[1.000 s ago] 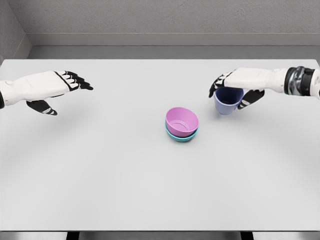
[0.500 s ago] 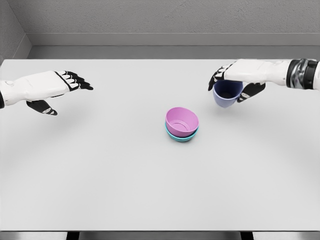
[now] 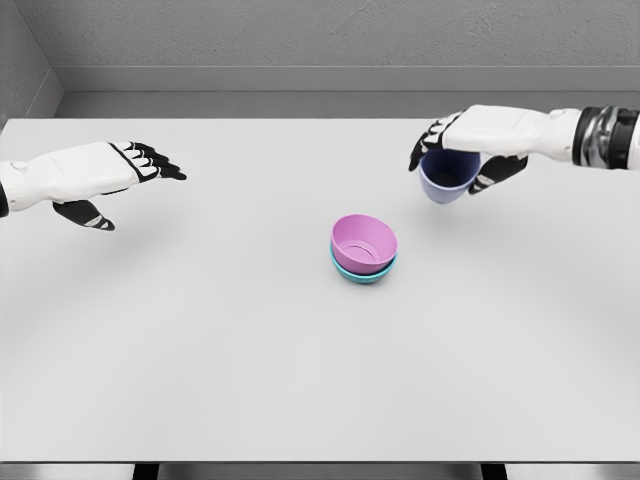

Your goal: Stacking bowl and cup with both arms

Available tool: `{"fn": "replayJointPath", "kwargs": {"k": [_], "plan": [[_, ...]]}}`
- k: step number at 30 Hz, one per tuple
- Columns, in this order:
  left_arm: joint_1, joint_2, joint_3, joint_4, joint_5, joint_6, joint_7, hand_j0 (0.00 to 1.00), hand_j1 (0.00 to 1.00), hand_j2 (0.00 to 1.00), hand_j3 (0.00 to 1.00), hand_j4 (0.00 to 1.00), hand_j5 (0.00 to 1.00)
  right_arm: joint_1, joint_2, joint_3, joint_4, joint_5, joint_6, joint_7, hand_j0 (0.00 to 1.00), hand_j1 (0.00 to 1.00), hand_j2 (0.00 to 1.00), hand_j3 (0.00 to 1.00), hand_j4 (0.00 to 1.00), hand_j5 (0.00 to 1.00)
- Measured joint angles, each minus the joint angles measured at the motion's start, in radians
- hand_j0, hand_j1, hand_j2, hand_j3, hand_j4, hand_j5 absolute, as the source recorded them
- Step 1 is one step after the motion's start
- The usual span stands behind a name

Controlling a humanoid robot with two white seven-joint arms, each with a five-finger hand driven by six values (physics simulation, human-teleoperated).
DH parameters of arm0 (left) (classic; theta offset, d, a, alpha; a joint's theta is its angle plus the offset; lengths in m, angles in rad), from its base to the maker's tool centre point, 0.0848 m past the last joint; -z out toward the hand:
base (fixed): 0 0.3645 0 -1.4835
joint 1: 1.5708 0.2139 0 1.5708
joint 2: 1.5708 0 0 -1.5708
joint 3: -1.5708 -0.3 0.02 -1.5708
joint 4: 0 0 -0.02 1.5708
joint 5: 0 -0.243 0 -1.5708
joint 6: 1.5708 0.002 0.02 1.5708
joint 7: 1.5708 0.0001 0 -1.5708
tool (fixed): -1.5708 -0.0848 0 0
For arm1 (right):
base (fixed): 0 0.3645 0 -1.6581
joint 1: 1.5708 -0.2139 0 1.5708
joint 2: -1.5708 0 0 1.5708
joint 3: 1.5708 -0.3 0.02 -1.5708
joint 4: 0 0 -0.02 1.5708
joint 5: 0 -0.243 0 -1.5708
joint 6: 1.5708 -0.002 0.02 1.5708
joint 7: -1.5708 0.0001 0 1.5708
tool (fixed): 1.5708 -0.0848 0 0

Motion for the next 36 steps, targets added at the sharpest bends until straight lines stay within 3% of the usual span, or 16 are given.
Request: {"fn": "replayJointPath", "kwargs": {"k": [36], "plan": [[0.006,-0.001,0.000,-0.003,-0.001,0.000,0.000,1.00,1.00,1.00,1.00,1.00,1.00,0.011,-0.010,-0.024,-0.203,-0.003,-0.127,0.000,0.71,0.71,0.71,0.71,0.71,0.71]]}}
